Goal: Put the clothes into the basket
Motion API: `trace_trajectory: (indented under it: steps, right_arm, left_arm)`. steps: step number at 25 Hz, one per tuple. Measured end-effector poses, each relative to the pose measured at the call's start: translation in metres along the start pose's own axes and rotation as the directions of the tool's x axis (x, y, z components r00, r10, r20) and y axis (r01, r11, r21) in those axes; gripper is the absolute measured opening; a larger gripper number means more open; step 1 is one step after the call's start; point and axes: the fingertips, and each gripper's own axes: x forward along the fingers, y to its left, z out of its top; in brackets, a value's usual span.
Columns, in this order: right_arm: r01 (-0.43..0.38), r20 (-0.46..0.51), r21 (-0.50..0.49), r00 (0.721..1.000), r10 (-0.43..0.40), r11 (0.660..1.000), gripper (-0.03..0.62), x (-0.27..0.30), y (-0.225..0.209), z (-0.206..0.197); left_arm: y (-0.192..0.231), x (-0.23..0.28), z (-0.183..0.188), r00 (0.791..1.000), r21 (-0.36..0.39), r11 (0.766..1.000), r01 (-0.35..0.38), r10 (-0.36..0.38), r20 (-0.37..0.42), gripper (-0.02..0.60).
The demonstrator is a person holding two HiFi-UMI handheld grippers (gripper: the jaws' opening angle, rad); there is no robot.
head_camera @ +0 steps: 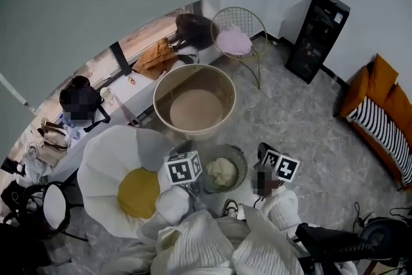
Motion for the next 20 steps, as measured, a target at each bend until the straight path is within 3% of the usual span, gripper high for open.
trace_trajectory:
  steps: [4,20]
  right_arm:
    - [0.022,0.008,-0.053,1.0,-0.022,0.998,0.023,-0.002,-0.001,0.005]
    - [0.005,-0.018,-0.064,1.0,-0.007,0.998,0.023,-0.009,0.003,-0.003]
  left_arm:
    - [-0.001,-0.002,-0.002,1.0,0.011,1.0,-0.002,0.002,-0.006,0.006]
    - [-0.007,-0.008,-0.013,1.0,-0.003,1.0,-0.007,0.007,-0.018,0.006]
